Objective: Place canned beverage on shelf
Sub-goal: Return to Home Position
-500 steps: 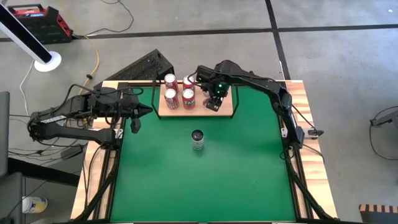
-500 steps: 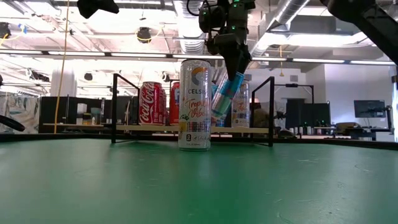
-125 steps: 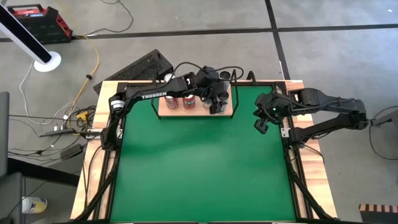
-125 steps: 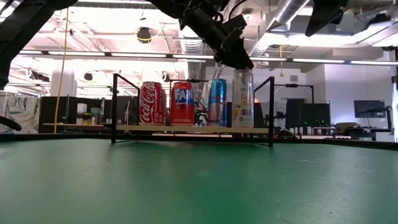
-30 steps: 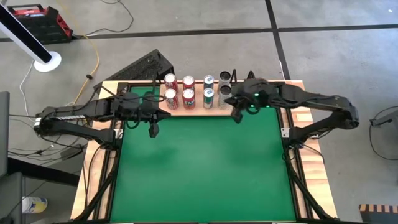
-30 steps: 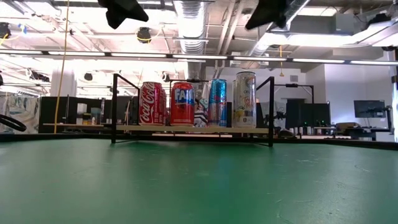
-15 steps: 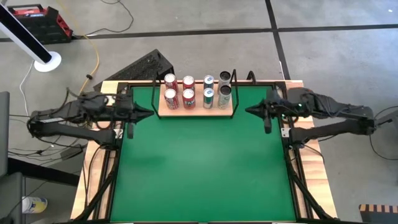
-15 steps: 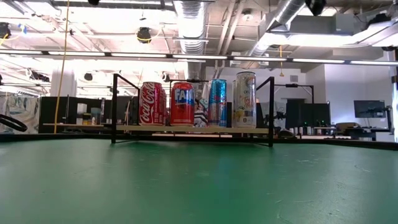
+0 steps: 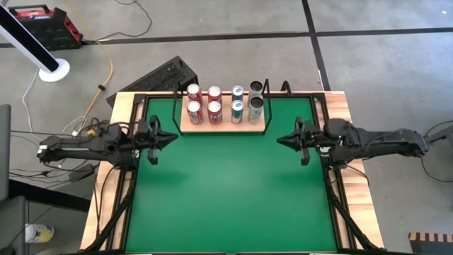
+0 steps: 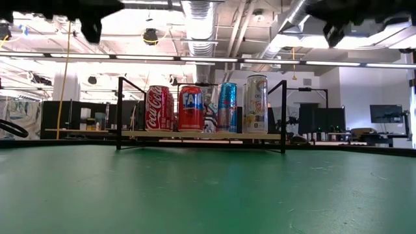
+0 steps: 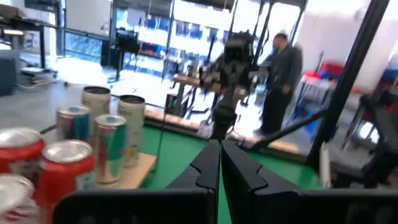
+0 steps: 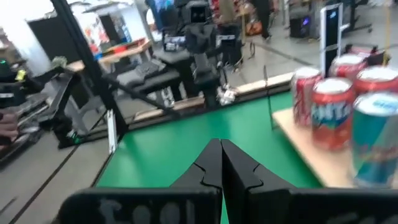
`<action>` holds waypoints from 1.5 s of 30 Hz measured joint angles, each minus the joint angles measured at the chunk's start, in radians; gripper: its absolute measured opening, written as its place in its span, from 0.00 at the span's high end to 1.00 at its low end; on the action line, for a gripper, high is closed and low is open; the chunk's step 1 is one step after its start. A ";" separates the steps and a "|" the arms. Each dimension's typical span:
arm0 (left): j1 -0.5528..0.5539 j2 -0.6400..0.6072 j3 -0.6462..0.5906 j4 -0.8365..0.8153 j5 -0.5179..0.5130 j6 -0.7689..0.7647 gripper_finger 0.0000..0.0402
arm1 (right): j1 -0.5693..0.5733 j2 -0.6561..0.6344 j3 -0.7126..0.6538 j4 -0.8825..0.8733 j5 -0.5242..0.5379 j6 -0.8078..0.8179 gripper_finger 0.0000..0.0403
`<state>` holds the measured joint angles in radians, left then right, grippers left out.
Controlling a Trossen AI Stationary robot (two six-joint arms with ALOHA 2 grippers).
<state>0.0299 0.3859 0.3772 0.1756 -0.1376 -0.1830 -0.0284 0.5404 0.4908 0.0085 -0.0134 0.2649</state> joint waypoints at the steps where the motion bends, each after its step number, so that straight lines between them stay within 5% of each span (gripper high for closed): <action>1: 0.000 -0.006 -0.049 0.063 0.000 -0.023 1.00 | 0.000 0.000 -0.018 0.007 -0.013 0.000 0.95; 10: -0.001 -0.009 -0.327 0.354 0.001 -0.234 1.00 | -0.012 -0.027 -0.176 0.081 -0.074 0.030 0.95; 23: -0.001 -0.009 -0.363 0.370 0.014 -0.247 1.00 | -0.060 -0.401 -0.389 0.081 -0.096 0.112 0.95; 28: 0.000 -0.009 -0.363 0.370 -0.009 -0.201 1.00 | -0.060 -0.541 -0.403 -0.046 -0.096 0.116 0.95; 38: 0.000 0.010 -0.363 0.324 -0.006 -0.167 1.00 | -0.060 -0.539 -0.456 -0.034 -0.097 0.118 0.94; 45: 0.001 0.038 -0.364 0.292 -0.005 -0.167 1.00 | -0.060 -0.508 -0.482 0.034 -0.090 -0.072 0.94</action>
<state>0.0307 0.4239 0.0135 0.4681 -0.1425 -0.3504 -0.0879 0.0321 0.0085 0.0422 -0.1033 0.1930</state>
